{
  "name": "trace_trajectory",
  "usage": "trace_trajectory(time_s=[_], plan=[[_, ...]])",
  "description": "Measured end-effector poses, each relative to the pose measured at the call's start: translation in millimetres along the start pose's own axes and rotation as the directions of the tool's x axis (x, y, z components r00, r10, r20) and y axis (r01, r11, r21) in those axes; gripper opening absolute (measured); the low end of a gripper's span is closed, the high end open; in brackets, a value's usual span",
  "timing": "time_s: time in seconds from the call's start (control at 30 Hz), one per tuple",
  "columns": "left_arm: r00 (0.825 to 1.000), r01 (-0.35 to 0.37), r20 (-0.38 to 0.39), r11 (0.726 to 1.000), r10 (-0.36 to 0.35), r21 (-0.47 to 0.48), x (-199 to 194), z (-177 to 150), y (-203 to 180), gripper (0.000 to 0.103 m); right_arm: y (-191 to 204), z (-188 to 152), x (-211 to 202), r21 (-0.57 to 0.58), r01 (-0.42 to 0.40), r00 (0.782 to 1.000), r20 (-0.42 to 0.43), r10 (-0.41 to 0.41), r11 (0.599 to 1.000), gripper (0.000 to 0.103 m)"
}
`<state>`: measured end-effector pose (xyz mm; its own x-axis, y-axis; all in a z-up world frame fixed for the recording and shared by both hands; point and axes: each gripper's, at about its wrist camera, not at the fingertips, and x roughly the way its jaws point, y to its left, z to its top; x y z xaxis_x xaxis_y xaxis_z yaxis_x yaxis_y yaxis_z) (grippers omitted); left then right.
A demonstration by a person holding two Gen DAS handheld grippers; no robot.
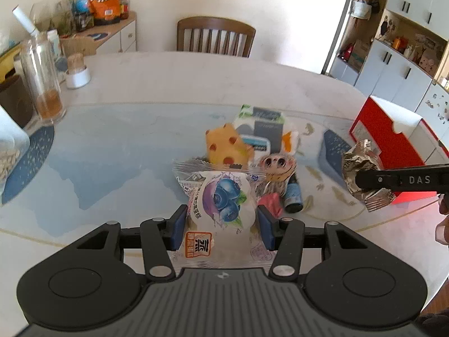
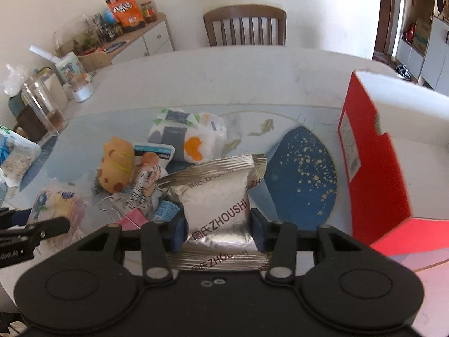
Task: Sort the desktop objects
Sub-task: 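Grasp the silver foil bag with the right tool while the left tool grasps the blueberry bun, then carry the foil bag and bun with both tools over the red shoebox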
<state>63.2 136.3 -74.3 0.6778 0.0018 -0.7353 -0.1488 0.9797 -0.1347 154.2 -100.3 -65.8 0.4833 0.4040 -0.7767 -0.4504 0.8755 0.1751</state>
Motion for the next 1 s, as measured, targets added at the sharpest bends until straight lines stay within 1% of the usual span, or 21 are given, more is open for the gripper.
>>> trace_trajectory(time_s=[0.23,0.53,0.7,1.0], plan=[[0.999,0.035,0.034,0.998,-0.037,0.06,-11.9,15.6,-24.1,0.051,-13.5,5.4,-26.9,0.027,-0.007,0.999,0.049,0.006,1.0,0.045],[0.993,0.075,0.078,0.988,-0.086,0.135,-14.5,37.9,-67.0,0.051,-38.9,7.8,-46.2,0.058,0.008,0.995,0.095,-0.013,0.998,0.045],[0.99,0.093,0.091,0.979,-0.111,0.184,-8.7,49.6,-99.3,0.051,-58.8,10.3,-53.0,0.079,0.016,0.993,0.115,-0.025,0.997,0.045],[0.984,0.124,0.094,0.962,-0.151,0.244,9.0,67.2,-162.0,0.051,-103.6,15.4,-64.2,0.112,0.026,0.989,0.145,-0.042,0.993,0.045]])
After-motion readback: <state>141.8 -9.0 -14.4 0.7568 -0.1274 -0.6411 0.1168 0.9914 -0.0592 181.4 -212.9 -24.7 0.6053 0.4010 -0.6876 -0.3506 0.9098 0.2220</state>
